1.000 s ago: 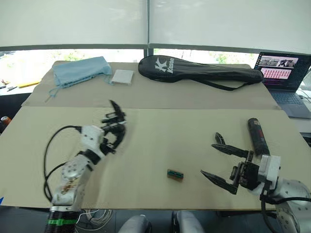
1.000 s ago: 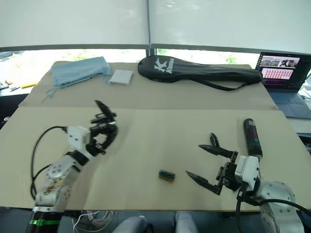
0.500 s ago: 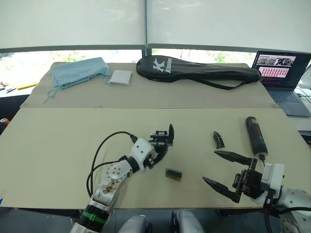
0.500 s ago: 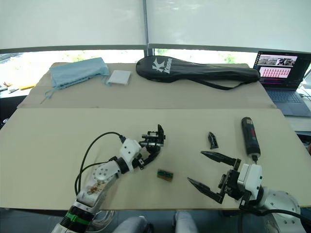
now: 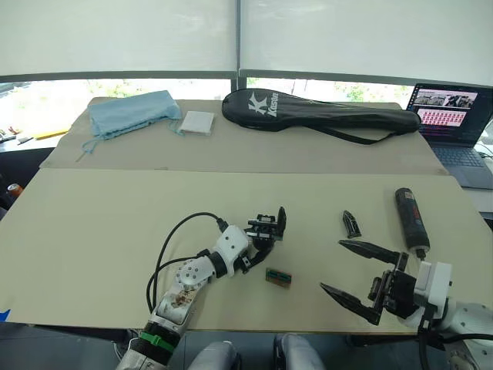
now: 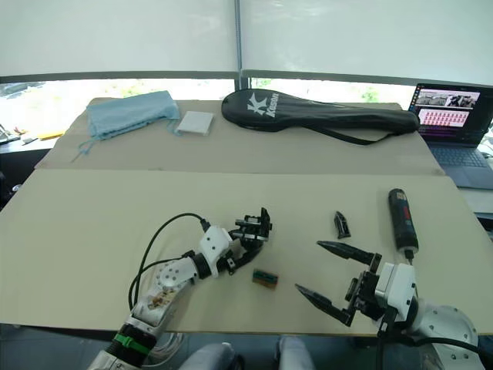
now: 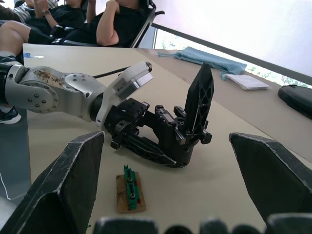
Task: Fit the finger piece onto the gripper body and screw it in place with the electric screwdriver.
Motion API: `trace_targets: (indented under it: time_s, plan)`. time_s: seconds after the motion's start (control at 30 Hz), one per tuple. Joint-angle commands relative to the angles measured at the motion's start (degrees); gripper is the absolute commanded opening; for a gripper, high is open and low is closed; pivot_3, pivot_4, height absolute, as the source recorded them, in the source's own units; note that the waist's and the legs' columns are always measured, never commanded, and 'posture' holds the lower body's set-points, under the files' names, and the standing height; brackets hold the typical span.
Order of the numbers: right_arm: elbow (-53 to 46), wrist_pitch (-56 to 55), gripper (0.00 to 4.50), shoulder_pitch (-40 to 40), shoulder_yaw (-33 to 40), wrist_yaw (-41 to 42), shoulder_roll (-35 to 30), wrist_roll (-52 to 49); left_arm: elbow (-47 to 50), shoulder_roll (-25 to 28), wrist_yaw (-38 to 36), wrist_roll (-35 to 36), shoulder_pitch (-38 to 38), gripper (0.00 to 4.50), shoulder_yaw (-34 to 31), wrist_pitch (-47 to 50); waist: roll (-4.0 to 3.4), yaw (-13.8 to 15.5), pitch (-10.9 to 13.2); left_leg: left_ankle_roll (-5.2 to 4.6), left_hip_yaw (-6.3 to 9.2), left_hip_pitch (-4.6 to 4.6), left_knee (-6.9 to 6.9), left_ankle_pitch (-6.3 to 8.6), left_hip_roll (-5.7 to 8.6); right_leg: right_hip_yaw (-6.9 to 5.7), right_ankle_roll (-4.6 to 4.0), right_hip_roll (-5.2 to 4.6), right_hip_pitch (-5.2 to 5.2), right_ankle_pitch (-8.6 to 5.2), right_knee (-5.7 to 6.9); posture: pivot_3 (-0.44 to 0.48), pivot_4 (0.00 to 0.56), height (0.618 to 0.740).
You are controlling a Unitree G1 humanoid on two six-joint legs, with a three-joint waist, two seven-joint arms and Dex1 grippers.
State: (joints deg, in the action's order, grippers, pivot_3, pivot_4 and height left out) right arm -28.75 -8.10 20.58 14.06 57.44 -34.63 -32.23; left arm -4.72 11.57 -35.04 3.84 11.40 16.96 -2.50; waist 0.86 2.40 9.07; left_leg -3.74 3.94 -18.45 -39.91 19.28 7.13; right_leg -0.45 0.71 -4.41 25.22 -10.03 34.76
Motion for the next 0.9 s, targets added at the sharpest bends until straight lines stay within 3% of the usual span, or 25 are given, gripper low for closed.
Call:
trace_targets:
  time_s: [0.03, 0.13, 0.17, 0.27, 0.4, 0.63, 0.77, 0.9]
  plan:
    - [-1.9, 0.2, 4.50, -0.4, 1.0, -0.4, -0.8, -0.4, -0.7, -0.1, -1.2, 0.4, 0.2, 2.33, 0.1, 0.2, -0.07, 0.0, 0.0, 0.00, 0.00, 0.01, 0.00, 0.00, 0.00, 0.00, 0.01, 0.00, -0.01, 0.00, 0.00, 0.000, 0.150, 0.740]
    - [-1.9, 0.3, 4.50, -0.5, 1.0, -0.6, -0.9, -0.5, -0.8, 0.0, -1.7, 1.1, 0.0, 2.33, -0.2, 1.1, -0.15, -0.1, -0.1, 0.00, 0.00, 0.02, 0.00, 0.00, 0.00, 0.01, 0.02, 0.00, -0.02, -0.01, 0.00, 0.000, 0.150, 0.740]
    - [-1.9, 0.3, 4.50, -0.6, 0.9, -0.6, -0.9, -0.5, -0.8, 0.0, -1.8, 1.2, -0.1, 3.35, -0.4, 1.1, -0.17, -0.1, -0.1, 0.00, 0.00, 0.02, 0.00, 0.00, 0.00, 0.01, 0.02, 0.00, -0.01, -0.01, 0.00, 0.000, 0.150, 0.740]
    - [-1.8, 0.3, 4.50, -0.7, 0.8, -0.7, -0.9, -0.5, -1.1, 0.3, -2.1, 1.4, -0.1, 4.42, -0.8, 1.4, -0.18, -0.1, -0.1, -0.01, 0.00, 0.02, 0.00, 0.00, 0.00, 0.01, 0.02, 0.01, -0.02, -0.01, 0.00, 0.000, 0.150, 0.740]
    - [-1.6, 0.2, 4.50, -0.8, 0.6, -0.7, -0.7, -0.4, -0.6, 2.1, -4.0, 2.5, -0.1, 4.42, -2.4, 1.8, -0.19, -0.1, -0.1, -0.01, 0.00, 0.03, 0.00, 0.00, 0.00, 0.01, 0.02, 0.01, -0.02, -0.01, 0.01, 0.000, 0.150, 0.740]
    - [-1.1, -0.3, 4.50, -0.7, 0.3, -0.5, -0.4, -0.1, -2.3, 10.1, -18.6, 9.9, 3.0, 4.42, -5.1, 3.9, -0.32, -0.9, -0.2, 0.03, 0.00, 0.06, 0.01, -0.02, -0.07, -0.01, 0.01, 0.05, 0.02, -0.03, 0.11, 0.000, 0.150, 0.740]
    - [-1.0, -0.4, 4.50, -0.7, 0.2, -0.5, -0.3, 0.0, -9.9, 12.1, -25.0, 10.3, 9.0, 4.42, -5.7, 1.5, -0.33, -0.9, -0.2, 0.02, 0.00, 0.07, -0.02, -0.02, -0.04, -0.11, 0.00, 0.05, 0.01, -0.02, 0.12, 0.000, 0.150, 0.740]
    - [-1.2, -0.2, 4.50, -0.2, 0.7, -0.3, -0.5, -0.3, -21.5, 10.4, -32.4, 9.4, 18.2, 4.42, -4.5, -2.9, -0.31, -0.3, -0.2, 0.02, 0.00, 0.04, -0.04, -0.03, 0.01, -0.21, -0.01, 0.04, 0.01, -0.01, 0.10, 0.000, 0.150, 0.740]
